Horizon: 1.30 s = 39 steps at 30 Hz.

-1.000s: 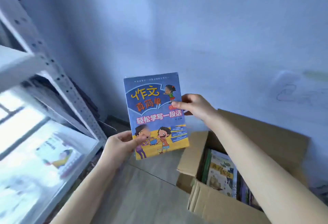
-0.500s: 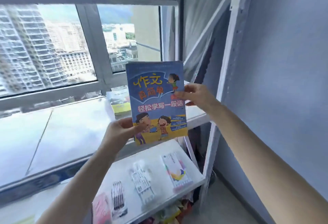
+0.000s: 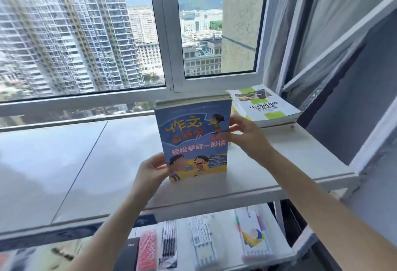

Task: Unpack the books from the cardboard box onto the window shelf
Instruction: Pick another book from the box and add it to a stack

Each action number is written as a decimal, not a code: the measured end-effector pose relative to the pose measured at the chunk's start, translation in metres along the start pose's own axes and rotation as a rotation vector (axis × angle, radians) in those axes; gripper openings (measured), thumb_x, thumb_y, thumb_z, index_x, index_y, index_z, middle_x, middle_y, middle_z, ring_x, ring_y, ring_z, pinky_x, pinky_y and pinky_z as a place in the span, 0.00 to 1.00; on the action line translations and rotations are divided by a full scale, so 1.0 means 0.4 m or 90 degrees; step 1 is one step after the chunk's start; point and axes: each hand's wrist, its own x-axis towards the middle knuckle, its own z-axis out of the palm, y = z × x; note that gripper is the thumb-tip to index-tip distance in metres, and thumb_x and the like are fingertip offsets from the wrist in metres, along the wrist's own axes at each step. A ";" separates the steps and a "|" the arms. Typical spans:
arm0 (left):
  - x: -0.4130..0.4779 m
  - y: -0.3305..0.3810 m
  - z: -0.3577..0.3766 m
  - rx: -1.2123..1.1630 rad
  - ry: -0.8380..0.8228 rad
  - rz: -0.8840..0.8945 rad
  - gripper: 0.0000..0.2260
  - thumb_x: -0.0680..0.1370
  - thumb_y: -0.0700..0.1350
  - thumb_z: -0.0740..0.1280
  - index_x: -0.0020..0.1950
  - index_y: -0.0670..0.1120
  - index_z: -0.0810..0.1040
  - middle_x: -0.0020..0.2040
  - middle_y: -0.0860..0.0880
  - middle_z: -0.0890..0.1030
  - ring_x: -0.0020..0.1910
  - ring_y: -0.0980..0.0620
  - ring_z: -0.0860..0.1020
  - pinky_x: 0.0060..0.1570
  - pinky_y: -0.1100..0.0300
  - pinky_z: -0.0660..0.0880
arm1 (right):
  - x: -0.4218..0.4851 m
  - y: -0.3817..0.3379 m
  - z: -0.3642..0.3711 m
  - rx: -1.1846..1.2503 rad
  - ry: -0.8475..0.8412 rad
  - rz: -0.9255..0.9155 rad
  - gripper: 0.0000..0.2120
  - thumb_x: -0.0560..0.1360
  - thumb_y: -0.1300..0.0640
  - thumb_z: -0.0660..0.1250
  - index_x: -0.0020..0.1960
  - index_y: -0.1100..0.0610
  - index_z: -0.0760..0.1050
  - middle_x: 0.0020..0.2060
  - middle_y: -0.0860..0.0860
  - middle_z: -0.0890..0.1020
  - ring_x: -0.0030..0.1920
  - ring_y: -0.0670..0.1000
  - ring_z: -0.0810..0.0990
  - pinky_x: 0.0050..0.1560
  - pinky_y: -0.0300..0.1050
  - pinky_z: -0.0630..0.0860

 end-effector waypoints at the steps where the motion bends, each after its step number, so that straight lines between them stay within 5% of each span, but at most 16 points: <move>1: 0.001 -0.011 0.000 -0.002 -0.002 0.001 0.11 0.69 0.35 0.74 0.48 0.48 0.84 0.43 0.54 0.86 0.40 0.58 0.83 0.36 0.66 0.77 | -0.003 0.008 0.002 0.001 -0.003 -0.003 0.12 0.60 0.49 0.78 0.41 0.43 0.79 0.39 0.40 0.83 0.38 0.39 0.79 0.45 0.37 0.76; 4: 0.006 -0.027 -0.006 0.011 -0.029 0.001 0.11 0.70 0.35 0.73 0.49 0.48 0.82 0.43 0.55 0.86 0.41 0.57 0.83 0.38 0.64 0.79 | -0.010 0.015 0.002 -0.025 -0.022 -0.006 0.17 0.60 0.44 0.74 0.47 0.46 0.78 0.41 0.39 0.83 0.38 0.37 0.78 0.39 0.29 0.74; 8: -0.003 -0.044 -0.017 0.088 -0.048 0.016 0.10 0.72 0.32 0.71 0.49 0.44 0.81 0.39 0.59 0.85 0.38 0.63 0.81 0.38 0.69 0.76 | -0.016 0.031 -0.008 -0.052 -0.053 0.015 0.12 0.69 0.52 0.74 0.50 0.53 0.78 0.46 0.45 0.83 0.42 0.39 0.79 0.43 0.36 0.76; 13: 0.004 -0.019 -0.015 0.096 -0.044 0.020 0.10 0.72 0.32 0.70 0.45 0.47 0.82 0.37 0.57 0.85 0.37 0.61 0.81 0.41 0.67 0.77 | 0.005 0.031 -0.015 -0.032 -0.054 0.033 0.05 0.71 0.57 0.73 0.45 0.52 0.79 0.39 0.47 0.83 0.39 0.44 0.80 0.40 0.41 0.77; 17: 0.051 0.049 0.010 0.023 -0.030 -0.012 0.03 0.72 0.38 0.72 0.44 0.44 0.83 0.35 0.53 0.85 0.34 0.59 0.81 0.37 0.67 0.77 | 0.102 -0.003 -0.049 0.004 -0.019 0.064 0.10 0.71 0.53 0.72 0.46 0.60 0.80 0.39 0.51 0.84 0.40 0.50 0.82 0.40 0.46 0.78; 20: 0.137 0.120 0.032 -0.060 -0.023 -0.084 0.04 0.73 0.42 0.71 0.45 0.44 0.83 0.36 0.51 0.85 0.34 0.57 0.82 0.39 0.66 0.80 | 0.215 -0.034 -0.076 0.015 -0.011 0.104 0.11 0.71 0.50 0.72 0.43 0.59 0.79 0.36 0.50 0.84 0.33 0.44 0.83 0.33 0.36 0.78; 25: 0.275 0.154 0.048 -0.051 -0.069 -0.209 0.10 0.76 0.45 0.67 0.53 0.40 0.79 0.50 0.41 0.79 0.49 0.47 0.77 0.55 0.58 0.76 | 0.384 0.029 -0.071 -0.026 -0.004 0.242 0.12 0.73 0.53 0.71 0.47 0.63 0.77 0.36 0.53 0.80 0.31 0.49 0.79 0.34 0.40 0.78; 32: 0.320 0.088 0.070 0.013 -0.034 -0.336 0.16 0.76 0.46 0.68 0.59 0.36 0.77 0.50 0.42 0.75 0.38 0.53 0.76 0.35 0.70 0.78 | 0.449 0.193 -0.010 -0.115 -0.033 0.350 0.13 0.75 0.54 0.69 0.35 0.58 0.71 0.31 0.52 0.78 0.24 0.47 0.78 0.21 0.35 0.73; 36: 0.324 0.079 0.084 0.080 -0.017 -0.349 0.12 0.76 0.47 0.68 0.52 0.38 0.77 0.37 0.45 0.74 0.25 0.56 0.74 0.29 0.69 0.76 | 0.442 0.243 0.008 -0.172 -0.042 0.355 0.18 0.74 0.49 0.69 0.30 0.55 0.68 0.29 0.52 0.75 0.29 0.51 0.74 0.37 0.42 0.74; 39: 0.321 0.078 0.085 0.150 -0.039 -0.333 0.10 0.77 0.47 0.67 0.42 0.42 0.74 0.34 0.46 0.71 0.29 0.51 0.72 0.31 0.63 0.77 | 0.441 0.248 0.010 -0.213 -0.068 0.343 0.20 0.75 0.46 0.66 0.31 0.56 0.67 0.37 0.57 0.78 0.41 0.58 0.79 0.52 0.52 0.76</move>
